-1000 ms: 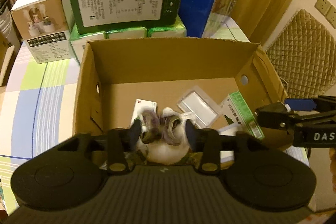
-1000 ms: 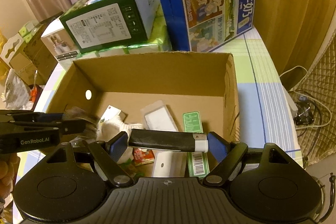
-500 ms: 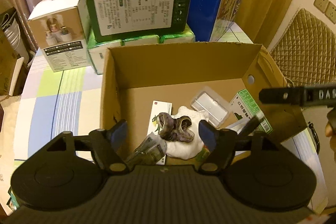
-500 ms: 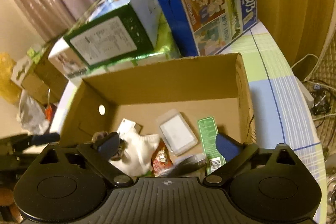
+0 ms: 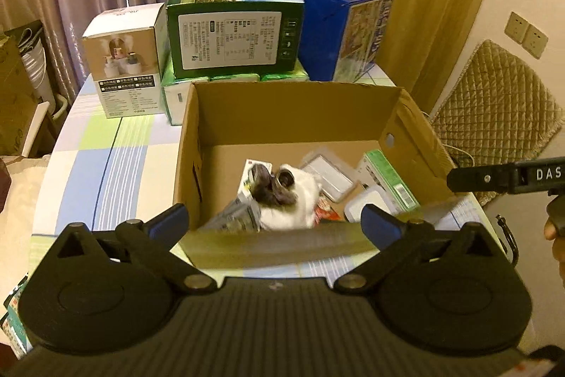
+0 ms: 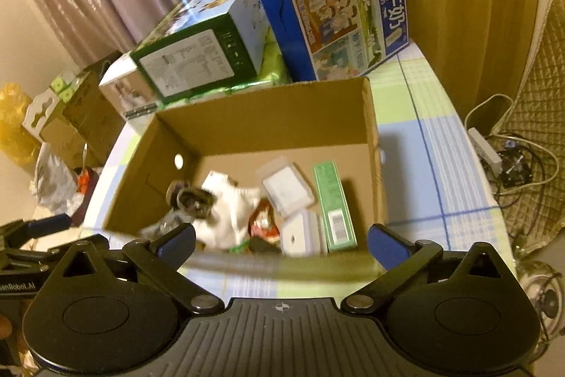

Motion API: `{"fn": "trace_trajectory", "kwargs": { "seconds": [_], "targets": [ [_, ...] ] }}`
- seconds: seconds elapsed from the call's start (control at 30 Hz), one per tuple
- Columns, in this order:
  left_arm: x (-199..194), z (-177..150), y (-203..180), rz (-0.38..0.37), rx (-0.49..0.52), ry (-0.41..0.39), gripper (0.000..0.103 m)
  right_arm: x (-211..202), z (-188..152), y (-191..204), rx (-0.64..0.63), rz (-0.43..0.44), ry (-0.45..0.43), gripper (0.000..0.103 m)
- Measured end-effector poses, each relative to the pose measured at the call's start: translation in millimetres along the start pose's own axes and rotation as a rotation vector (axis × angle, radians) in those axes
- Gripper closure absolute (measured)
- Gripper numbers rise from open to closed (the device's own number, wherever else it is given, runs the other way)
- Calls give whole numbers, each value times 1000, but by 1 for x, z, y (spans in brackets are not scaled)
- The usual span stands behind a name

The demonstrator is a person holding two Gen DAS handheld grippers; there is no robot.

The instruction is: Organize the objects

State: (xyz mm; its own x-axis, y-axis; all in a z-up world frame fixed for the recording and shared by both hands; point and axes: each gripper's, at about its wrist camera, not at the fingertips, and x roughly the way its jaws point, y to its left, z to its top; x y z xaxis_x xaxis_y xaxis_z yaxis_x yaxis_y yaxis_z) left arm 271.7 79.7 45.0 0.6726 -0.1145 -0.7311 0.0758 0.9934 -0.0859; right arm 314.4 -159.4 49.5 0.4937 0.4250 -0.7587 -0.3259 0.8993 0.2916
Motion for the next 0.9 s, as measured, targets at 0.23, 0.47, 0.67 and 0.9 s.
{"fn": "trace_trajectory", "kwargs": {
  "seconds": [0.23,0.47,0.67,0.9],
  "targets": [
    [-44,-33,-18,-14,-39,0,1,-51,-42,10,-12,-49,-53,2],
    [-86,-65,-35,-13,-76,-12,1,-96,-86,21,-24,-55,-90,2],
    [-119,-92,-52,0,-77,-36,1,-125,-119,35,-85,-84,-113,2],
    [-151,-115,-60,43,-101,-68,1,-145,-152,46,-105,-87,-120,2]
  ]
}}
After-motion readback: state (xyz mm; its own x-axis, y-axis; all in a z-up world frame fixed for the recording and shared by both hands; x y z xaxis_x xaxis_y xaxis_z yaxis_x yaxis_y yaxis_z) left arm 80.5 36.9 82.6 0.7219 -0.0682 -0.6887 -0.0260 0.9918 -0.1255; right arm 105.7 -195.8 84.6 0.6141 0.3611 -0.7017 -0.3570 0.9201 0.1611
